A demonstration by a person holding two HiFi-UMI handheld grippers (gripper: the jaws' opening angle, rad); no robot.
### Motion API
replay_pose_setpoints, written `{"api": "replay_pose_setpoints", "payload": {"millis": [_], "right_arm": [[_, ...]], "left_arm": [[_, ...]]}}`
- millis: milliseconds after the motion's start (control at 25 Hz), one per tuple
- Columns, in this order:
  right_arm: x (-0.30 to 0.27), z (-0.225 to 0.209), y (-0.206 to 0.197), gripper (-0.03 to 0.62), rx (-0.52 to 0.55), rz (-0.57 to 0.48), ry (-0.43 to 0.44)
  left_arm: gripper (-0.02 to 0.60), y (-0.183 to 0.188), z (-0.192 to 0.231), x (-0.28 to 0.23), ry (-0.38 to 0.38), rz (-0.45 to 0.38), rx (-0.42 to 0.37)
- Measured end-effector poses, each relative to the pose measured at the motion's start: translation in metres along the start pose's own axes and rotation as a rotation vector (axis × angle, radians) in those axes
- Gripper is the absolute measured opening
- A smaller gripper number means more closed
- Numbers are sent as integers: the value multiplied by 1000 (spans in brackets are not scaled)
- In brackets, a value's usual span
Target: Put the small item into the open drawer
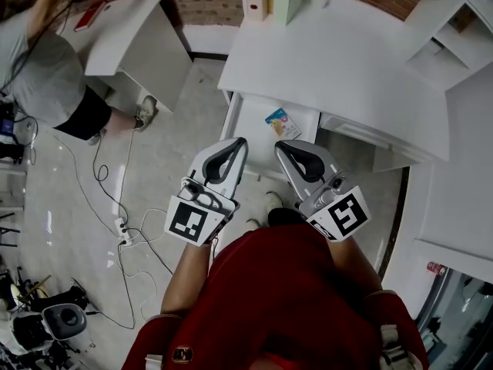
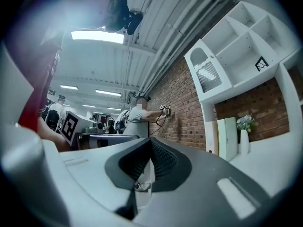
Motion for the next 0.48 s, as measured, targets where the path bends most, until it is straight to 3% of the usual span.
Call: {"api": "replay_pose_setpoints", "payload": {"millis": [480], "right_arm": [[6, 16, 1, 11, 15, 14, -8]], "left_arm": [[8, 6, -4, 13, -19, -5, -6]]}}
Point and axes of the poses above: the fingertips, and each gripper's own axes: x backward along the fingers, z to its left, y out of its top, the point moved 10 cm from there along x, backward along the fingers, and after that the axes turned 2 degrees about -y, right-handed, at the moved point
